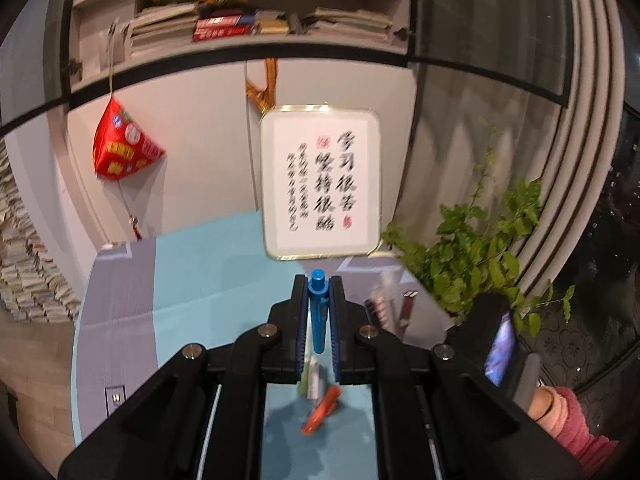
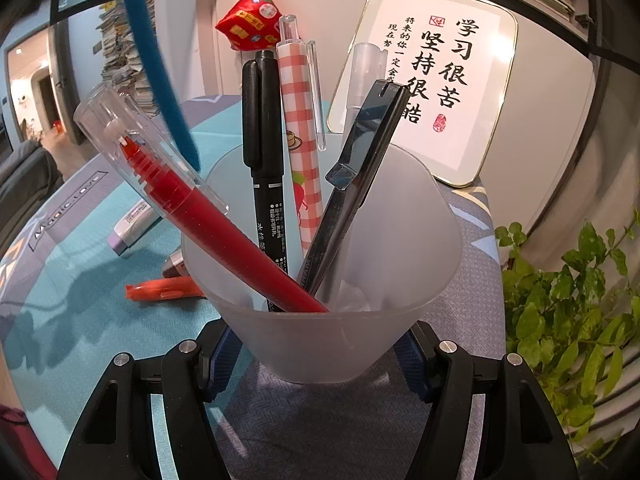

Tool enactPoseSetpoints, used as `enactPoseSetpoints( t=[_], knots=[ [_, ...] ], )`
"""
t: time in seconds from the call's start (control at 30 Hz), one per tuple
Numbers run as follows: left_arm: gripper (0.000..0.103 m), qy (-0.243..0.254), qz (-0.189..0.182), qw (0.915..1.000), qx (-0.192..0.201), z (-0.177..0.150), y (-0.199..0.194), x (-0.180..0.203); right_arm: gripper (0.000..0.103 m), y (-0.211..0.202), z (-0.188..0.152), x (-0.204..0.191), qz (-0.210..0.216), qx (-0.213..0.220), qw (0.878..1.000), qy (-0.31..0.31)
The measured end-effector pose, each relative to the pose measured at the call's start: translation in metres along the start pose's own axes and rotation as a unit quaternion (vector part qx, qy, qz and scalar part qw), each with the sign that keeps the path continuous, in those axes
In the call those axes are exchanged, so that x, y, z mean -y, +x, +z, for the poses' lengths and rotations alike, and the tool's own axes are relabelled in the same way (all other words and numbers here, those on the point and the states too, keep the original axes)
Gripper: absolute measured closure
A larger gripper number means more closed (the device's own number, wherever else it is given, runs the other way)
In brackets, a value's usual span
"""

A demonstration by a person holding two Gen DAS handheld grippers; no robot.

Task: Organize stationery
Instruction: 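Lift the blue pen with the left tool and drop it into the cup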

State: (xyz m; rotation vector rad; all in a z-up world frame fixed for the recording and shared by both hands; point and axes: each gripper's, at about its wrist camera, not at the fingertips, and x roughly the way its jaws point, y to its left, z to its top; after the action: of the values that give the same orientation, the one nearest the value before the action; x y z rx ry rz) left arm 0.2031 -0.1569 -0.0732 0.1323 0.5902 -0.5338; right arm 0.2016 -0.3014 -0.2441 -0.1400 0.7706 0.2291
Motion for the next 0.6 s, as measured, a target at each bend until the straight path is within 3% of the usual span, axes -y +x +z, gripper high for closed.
enactPoseSetpoints(
  t=[0.23, 0.6],
  knots=[
    [0.095, 0.015, -0.049, 0.998, 0.038, 0.02, -0.023, 0.023, 0.034, 0.0, 0.0, 0.0, 0.0, 0.0, 1.0, 0.0],
    [0.095, 0.025, -0.079, 0.9963, 0.021, 0.024, -0.011, 0.043, 0.034, 0.0, 0.0, 0.0, 0.0, 0.0, 1.0, 0.0]
  ],
)
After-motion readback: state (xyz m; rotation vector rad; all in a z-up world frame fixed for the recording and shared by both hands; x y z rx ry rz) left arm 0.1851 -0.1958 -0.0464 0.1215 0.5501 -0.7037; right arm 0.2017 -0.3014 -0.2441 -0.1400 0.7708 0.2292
